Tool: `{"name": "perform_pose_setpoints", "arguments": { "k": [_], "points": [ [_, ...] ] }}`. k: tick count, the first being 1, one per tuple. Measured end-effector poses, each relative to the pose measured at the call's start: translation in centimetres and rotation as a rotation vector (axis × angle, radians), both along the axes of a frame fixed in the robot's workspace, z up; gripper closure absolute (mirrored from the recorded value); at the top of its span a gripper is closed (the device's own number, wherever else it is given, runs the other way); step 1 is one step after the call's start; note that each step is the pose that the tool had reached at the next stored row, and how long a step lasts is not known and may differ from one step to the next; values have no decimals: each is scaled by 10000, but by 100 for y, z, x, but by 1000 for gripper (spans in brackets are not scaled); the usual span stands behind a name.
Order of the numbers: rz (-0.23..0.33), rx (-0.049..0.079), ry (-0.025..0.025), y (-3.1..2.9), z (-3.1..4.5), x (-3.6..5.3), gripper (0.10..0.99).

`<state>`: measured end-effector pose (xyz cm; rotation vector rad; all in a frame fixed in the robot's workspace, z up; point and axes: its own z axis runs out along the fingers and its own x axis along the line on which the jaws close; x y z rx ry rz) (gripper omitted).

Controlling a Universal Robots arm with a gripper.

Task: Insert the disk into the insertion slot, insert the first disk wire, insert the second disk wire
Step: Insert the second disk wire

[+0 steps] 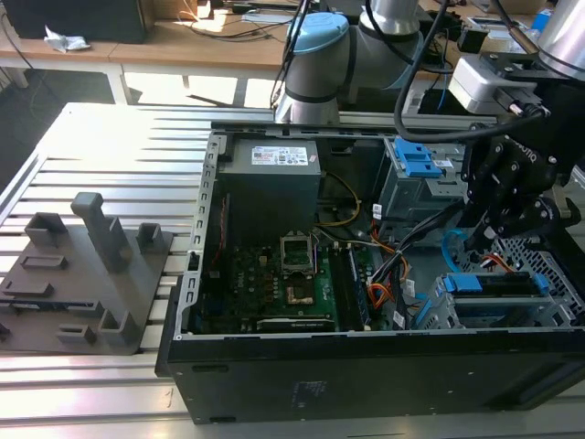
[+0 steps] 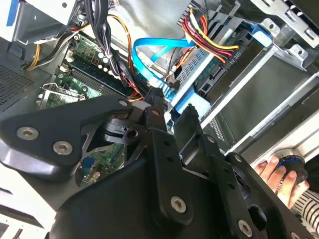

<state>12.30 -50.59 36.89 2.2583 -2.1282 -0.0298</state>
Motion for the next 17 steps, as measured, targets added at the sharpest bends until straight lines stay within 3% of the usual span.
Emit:
{"name": "perform_pose_setpoints", "arguments": {
  "k": [7, 11, 12, 15, 17],
  "points": [
    [186, -2, 13, 33, -154, 56, 725],
    [202, -7, 12, 33, -157, 57, 725],
    [203, -7, 13, 33, -157, 57, 741],
    [202, -8, 13, 33, -157, 57, 925],
    [202, -8, 13, 33, -158, 57, 925]
  ]
}}
